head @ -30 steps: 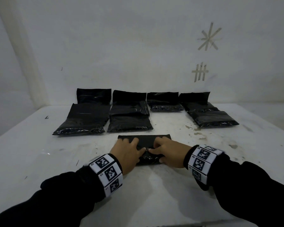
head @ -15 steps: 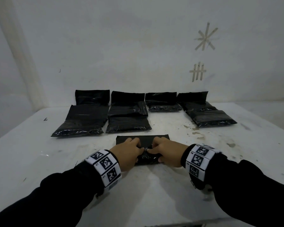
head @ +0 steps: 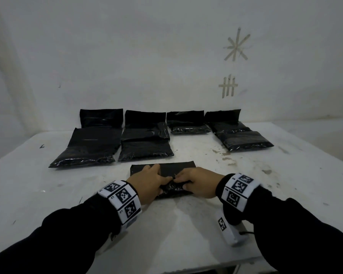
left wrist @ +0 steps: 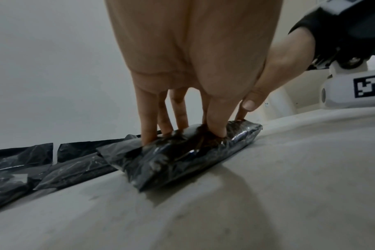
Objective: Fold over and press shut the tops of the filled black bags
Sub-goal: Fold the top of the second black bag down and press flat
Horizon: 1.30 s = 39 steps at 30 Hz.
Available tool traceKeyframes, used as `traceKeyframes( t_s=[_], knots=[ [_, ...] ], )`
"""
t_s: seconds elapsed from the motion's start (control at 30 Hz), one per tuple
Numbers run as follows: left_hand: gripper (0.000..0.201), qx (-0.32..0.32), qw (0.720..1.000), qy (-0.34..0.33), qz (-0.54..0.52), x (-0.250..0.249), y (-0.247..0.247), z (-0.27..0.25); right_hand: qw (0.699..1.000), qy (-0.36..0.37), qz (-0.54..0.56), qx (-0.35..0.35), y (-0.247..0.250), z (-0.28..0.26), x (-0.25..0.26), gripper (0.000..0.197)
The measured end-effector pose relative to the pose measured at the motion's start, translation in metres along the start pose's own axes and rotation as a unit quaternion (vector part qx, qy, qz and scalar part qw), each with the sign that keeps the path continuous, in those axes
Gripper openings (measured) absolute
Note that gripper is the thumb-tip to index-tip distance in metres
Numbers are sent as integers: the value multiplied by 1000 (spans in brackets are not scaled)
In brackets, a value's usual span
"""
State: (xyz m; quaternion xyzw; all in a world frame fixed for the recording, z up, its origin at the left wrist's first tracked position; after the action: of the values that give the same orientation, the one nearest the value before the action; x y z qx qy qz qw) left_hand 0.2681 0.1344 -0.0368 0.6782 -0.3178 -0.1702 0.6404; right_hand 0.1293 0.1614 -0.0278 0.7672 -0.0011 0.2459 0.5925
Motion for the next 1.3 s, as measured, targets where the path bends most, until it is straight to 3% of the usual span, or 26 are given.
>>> traceKeyframes(
  t_s=[0.17,0.4,0.6,0.8,1.03,1.3],
  knots=[
    [49,-2,1000,3,-1,-2,1,4,991,-43,110,-61,18,-9,-20,33],
    [49,6,1000,-2,8,-9,7,17,962,-204,117,-136,81,-30,-102,29],
    [48,22,998,-3,62,-18,20,31,953,-296,-62,-30,81,-19,-147,40],
    [43,-2,984,-5,180,-32,27,42,957,-271,-105,-12,62,-3,-166,48],
    [45,3,998,-47,36,-27,25,52,955,-268,-130,-1,61,1,-164,45],
    [46,9,998,-60,9,-30,25,59,960,-260,-90,-47,65,-2,-165,22]
  ],
)
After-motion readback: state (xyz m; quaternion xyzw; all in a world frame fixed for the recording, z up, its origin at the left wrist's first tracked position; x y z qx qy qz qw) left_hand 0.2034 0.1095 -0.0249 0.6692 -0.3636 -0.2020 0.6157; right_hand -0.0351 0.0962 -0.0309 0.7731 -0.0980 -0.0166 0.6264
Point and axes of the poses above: each hand's wrist, its own z-axis towards the middle knuckle, its own y-axis out of the back of the hand, x = y × z, the point moved 4 cm from there along z, towards the middle knuckle, and after that the axes turned 5 degrees about z, right-handed, at the moved point
